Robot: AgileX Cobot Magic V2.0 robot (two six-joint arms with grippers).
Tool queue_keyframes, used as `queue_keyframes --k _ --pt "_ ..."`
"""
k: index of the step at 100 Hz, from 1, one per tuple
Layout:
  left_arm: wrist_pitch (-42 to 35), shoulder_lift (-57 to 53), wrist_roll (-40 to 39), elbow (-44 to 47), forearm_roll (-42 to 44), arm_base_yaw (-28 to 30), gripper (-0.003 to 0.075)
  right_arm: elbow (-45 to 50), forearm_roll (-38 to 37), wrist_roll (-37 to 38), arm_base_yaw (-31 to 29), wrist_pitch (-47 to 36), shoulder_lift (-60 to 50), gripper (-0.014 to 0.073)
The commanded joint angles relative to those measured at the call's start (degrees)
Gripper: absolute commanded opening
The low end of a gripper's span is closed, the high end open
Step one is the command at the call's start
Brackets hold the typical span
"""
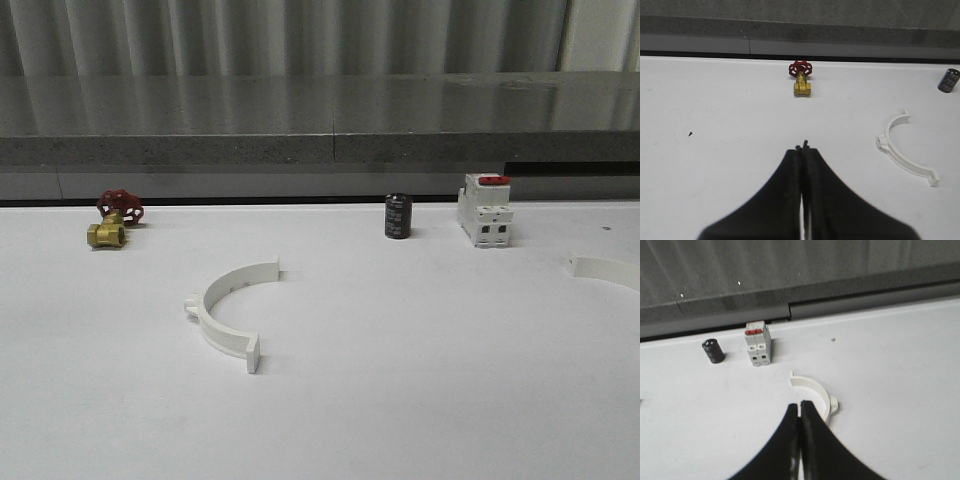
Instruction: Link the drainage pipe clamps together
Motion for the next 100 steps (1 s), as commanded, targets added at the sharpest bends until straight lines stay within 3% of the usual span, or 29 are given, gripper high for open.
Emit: queue_keyframes --k 1,19,54,68,87,94,100 --pt "-3.89 0.49 0.08 -1.66 -0.01 0.11 -0.002 -6.43 -0.07 -0.28 -0.33 -0.02 7.34 -0.0069" --pt "-3.89 0.49 0.08 -1.66 -0.01 0.11 -0.002 -14.29 0.01 -0.28 -0.33 6.76 20.3 -0.0069" --pt "-3.89 0.49 0.08 -1.66 -0.01 0.11 -0.002 -15.58 0.01 -0.28 -0.33 3.26 33.62 -0.0051" --pt "-3.89 0.49 0.08 -1.66 -0.01 0.11 -0.002 -15.53 0.01 -0.28 -0.33 3.41 35.5 0.0111" --pt "-3.89 0.49 0.08 -1.66 -0.01 0.11 -0.002 -15.53 0.01 -0.28 -0.33 2.79 35.62 0.0507" --pt "-3.89 0.49 0.08 -1.66 -0.01 0.11 -0.002 -15.53 0.01 -0.28 -0.33 2.11 35.62 0.0565" --pt "-3.89 0.49 0.08 -1.66 -0.01 0.11 -0.002 -15.59 0.01 -0.28 -0.33 1.24 35.64 0.0556"
